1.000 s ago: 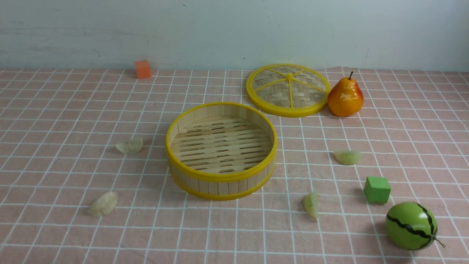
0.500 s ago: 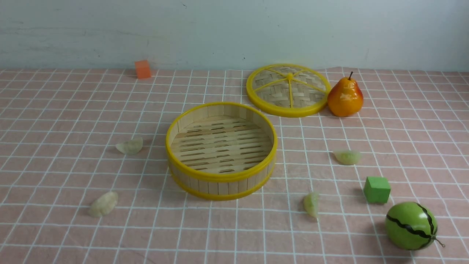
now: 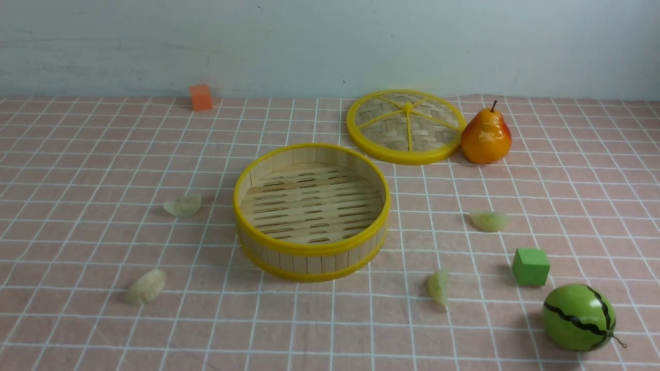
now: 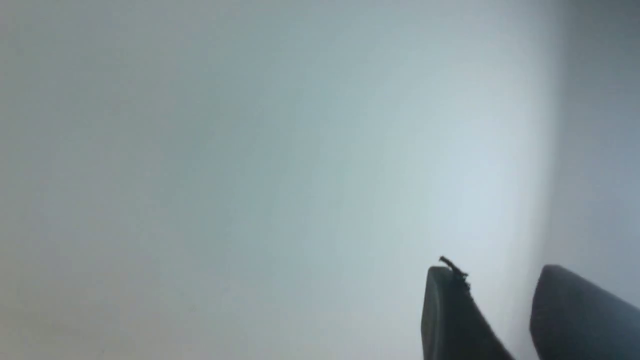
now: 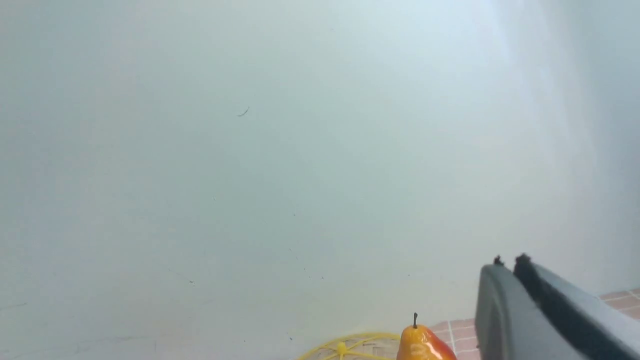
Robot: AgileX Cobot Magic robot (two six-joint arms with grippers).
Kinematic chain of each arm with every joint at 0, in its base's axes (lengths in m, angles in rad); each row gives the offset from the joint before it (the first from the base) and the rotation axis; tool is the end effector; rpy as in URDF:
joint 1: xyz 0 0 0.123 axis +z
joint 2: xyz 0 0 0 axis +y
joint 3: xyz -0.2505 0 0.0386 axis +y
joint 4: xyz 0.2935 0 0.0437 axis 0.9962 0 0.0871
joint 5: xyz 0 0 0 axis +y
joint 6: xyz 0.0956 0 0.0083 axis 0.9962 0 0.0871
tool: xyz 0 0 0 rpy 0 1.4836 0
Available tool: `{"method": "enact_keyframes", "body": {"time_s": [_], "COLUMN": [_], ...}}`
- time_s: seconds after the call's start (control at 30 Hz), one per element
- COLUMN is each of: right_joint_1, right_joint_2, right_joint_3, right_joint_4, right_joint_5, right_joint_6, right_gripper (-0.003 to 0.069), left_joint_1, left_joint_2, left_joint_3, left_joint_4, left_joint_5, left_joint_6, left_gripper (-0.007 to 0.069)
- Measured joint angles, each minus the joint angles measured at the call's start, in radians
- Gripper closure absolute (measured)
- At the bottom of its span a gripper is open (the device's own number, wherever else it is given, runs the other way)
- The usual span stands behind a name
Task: Put the dumplings into the steamer on the table with the pink tablecloth.
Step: 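Reach for and grasp a dumpling on the table with the left gripper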
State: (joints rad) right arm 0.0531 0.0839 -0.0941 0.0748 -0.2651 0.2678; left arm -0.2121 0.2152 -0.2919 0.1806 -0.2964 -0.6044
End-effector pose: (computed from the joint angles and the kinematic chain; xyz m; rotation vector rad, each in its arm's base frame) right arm 0.1363 0.0054 0.2631 0.1908 1.2005 0.3320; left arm 0.1347 -0.0341 0.3224 -0.0767 1.1328 -0.6037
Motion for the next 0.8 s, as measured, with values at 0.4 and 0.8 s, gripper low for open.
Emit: {"method": "enact_keyframes", "body": {"time_s": [0.4,0.8], "right_joint_1": [0.000,0.182], "right_joint_2": [0.480,1.029], "right_joint_3": [-0.234,-0.583], "right_joint_4": [-0.239,-0.125], "right_joint_5": [0.552,0.954], "right_joint_6": [0.017,-0.277], "right_gripper": [0.0662,0.0661], "left_joint_1": [0.000,-0.002], "left_joint_2": [0.576,0.899], "left_joint_3": [-0.098,-0.359], "left_joint_4": [-0.065,0.022], "left_joint_5": [0.017,0.528], "left_joint_6": [-0.049,-0.151], "left_gripper": [0.0386,0.0629]}}
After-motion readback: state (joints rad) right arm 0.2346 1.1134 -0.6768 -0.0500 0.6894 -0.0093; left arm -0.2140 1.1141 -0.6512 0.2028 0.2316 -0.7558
